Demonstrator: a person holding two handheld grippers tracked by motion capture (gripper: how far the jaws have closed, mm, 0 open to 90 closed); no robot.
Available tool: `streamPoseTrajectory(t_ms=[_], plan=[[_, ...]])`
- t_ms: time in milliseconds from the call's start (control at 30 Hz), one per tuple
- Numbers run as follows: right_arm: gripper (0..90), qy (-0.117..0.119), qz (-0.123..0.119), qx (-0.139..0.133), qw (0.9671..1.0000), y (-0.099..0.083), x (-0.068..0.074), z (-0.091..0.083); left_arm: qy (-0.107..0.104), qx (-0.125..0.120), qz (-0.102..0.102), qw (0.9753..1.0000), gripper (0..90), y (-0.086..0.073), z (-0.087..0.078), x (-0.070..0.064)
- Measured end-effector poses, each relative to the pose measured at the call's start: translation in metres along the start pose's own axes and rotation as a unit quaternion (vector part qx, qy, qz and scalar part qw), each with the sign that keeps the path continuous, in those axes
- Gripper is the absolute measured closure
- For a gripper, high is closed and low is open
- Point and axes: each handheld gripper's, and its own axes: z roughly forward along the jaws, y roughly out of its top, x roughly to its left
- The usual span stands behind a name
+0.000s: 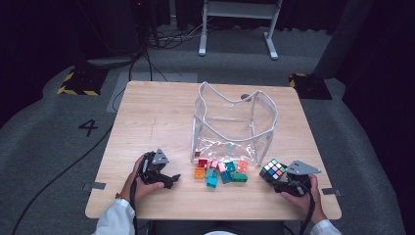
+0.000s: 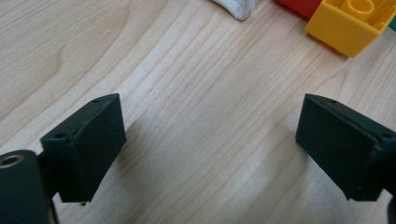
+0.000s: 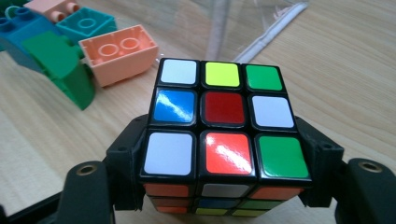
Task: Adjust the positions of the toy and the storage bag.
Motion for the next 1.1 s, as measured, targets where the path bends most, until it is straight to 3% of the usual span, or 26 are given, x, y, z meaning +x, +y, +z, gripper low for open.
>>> streamPoseTrajectory(t_ms=[500,800,1100], plan=[[33.7,-0.012,0.016,-0.009,0.9998,0.0,-0.032,0.004,-0.006,0.004,0.001,1.0,4.7,0.003,0.003,0.001],[33.8,-0.017,0.016,-0.007,0.9997,0.001,-0.038,0.003,-0.006,0.004,0.002,1.0,4.6,0.003,0.003,0.001],[33.8,-0.019,0.035,-0.022,0.999,0.006,-0.042,-0.004,-0.006,0.003,0.001,1.0,4.7,0.003,0.003,0.001]])
